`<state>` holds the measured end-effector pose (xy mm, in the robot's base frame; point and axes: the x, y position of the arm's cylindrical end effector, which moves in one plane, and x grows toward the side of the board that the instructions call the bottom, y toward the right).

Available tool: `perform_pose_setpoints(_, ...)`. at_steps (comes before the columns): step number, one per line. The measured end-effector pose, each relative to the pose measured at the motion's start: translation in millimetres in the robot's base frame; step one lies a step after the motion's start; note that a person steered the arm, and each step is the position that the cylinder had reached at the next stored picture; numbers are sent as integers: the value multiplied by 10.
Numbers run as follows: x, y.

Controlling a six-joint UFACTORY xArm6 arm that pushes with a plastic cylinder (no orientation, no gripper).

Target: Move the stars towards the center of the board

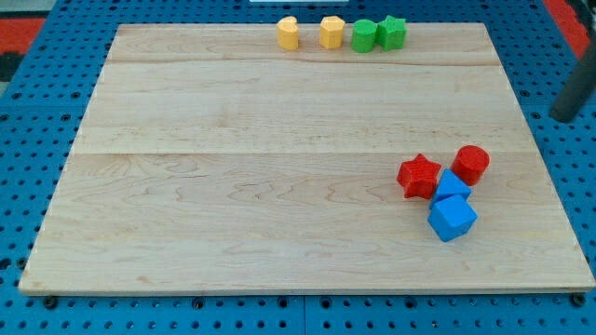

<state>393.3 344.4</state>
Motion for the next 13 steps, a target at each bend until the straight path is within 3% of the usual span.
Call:
perform_pose_setpoints(1, 252, -39)
perform_pose_setpoints(3, 1134, -1127)
perform_pose_setpoints(4, 1171, -1439)
perform_pose_setpoints(9, 1210, -1706)
perform_pose_setpoints(10, 779, -2091)
perform_pose_setpoints(11, 368, -2852)
perform_pose_setpoints(12, -239, -2489)
perform_pose_setpoints(13, -860, -1363)
